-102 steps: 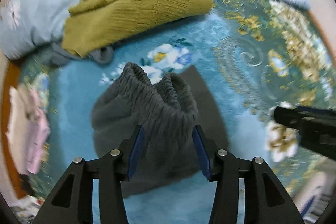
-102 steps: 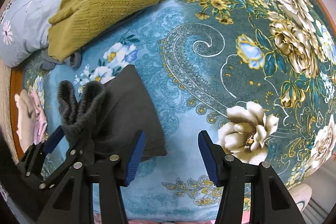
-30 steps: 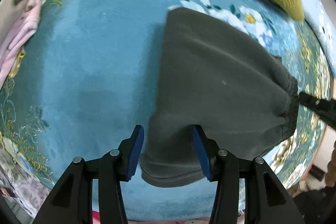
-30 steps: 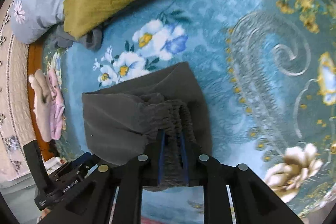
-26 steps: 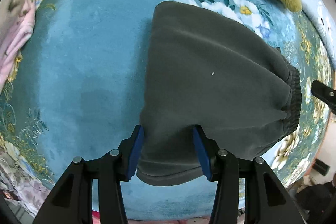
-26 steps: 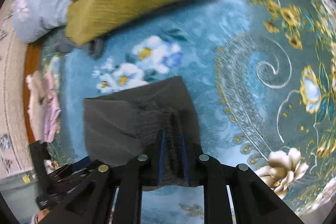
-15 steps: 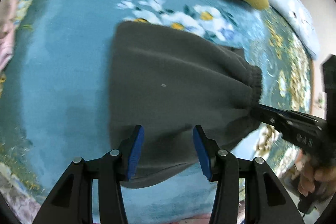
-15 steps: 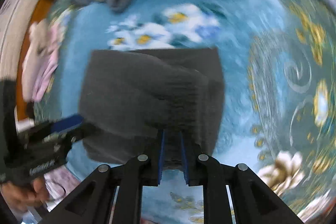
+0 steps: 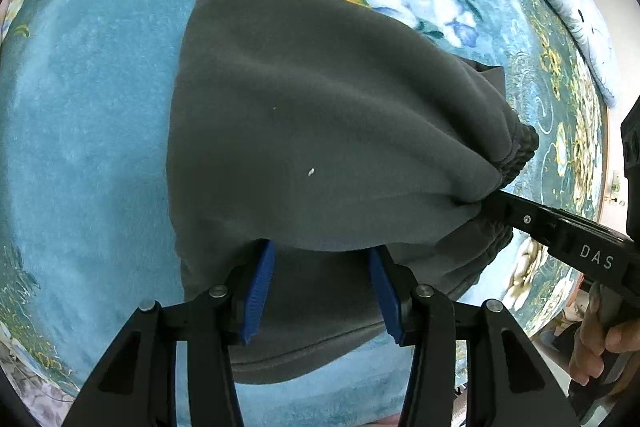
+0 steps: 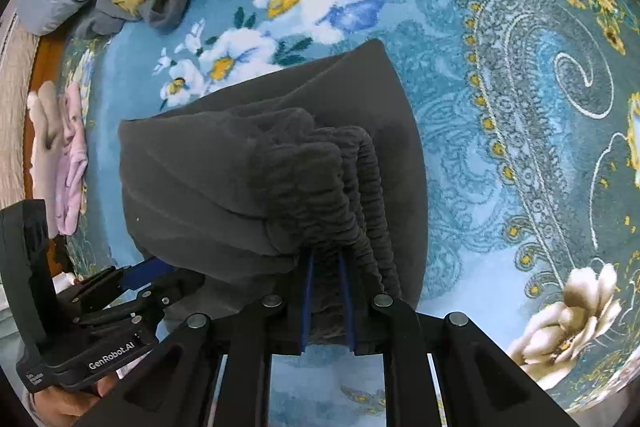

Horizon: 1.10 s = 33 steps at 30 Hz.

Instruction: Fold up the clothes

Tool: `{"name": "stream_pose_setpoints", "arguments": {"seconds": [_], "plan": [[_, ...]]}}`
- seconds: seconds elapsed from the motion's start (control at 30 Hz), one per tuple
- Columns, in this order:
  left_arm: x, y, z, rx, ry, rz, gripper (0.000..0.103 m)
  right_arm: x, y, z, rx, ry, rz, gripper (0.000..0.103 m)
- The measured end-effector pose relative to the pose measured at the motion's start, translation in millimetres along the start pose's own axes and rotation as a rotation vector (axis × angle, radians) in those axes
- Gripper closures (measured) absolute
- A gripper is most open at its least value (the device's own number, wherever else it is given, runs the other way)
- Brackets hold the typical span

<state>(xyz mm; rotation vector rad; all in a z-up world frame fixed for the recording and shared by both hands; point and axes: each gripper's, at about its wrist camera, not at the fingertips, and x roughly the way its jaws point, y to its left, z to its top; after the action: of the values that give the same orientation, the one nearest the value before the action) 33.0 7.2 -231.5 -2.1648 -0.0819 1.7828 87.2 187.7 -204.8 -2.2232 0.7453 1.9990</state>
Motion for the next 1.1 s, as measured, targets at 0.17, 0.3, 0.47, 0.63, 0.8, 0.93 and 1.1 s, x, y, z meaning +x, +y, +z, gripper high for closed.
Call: {"name": "stream_pose_setpoints", "arguments": {"seconds": [0.17, 0.3, 0.47, 0.63, 0.8, 0.93, 1.1], "plan": [[-0.5, -3.4, 0.1, -0.002, 0.001, -0.001, 0.051, 2.3, -3.4, 0.1, -0.001, -0.005, 0.009, 0.088], [-17.2, 5.0, -3.3, -0.038, -0.026, -0.07, 0.051, -11.7, -10.6, -0.1, 0.022, -0.018, 0.05, 0.088], [-36.8, 31.8, -2.7, -0.103, -0.075, -0.087, 0.051, -25.7, -21.7, 1.1, 0.026, -0.041, 0.11, 0.063], [-37.0, 48.2, 6.5, -0.12, -0.055, -0.153, 0.05, -24.1, -29.5, 5.2, 0.02, -0.042, 0.172, 0.037], [-47.6, 59.1, 1.1, -0.093, -0.061, -0.273, 0.025, -22.7, -36.4, 9.1, 0.017, -0.045, 0.24, 0.02], [-53.0, 76.3, 6.8, -0.106, -0.071, -0.29, 0.018, -13.3, -42.2, 13.7, 0.038, -0.044, 0.26, 0.007], [-32.7, 87.3, 26.6, -0.139, -0.058, -0.328, 0.017, 5.1, -46.1, 18.9, 0.076, 0.004, 0.365, 0.0]]}}
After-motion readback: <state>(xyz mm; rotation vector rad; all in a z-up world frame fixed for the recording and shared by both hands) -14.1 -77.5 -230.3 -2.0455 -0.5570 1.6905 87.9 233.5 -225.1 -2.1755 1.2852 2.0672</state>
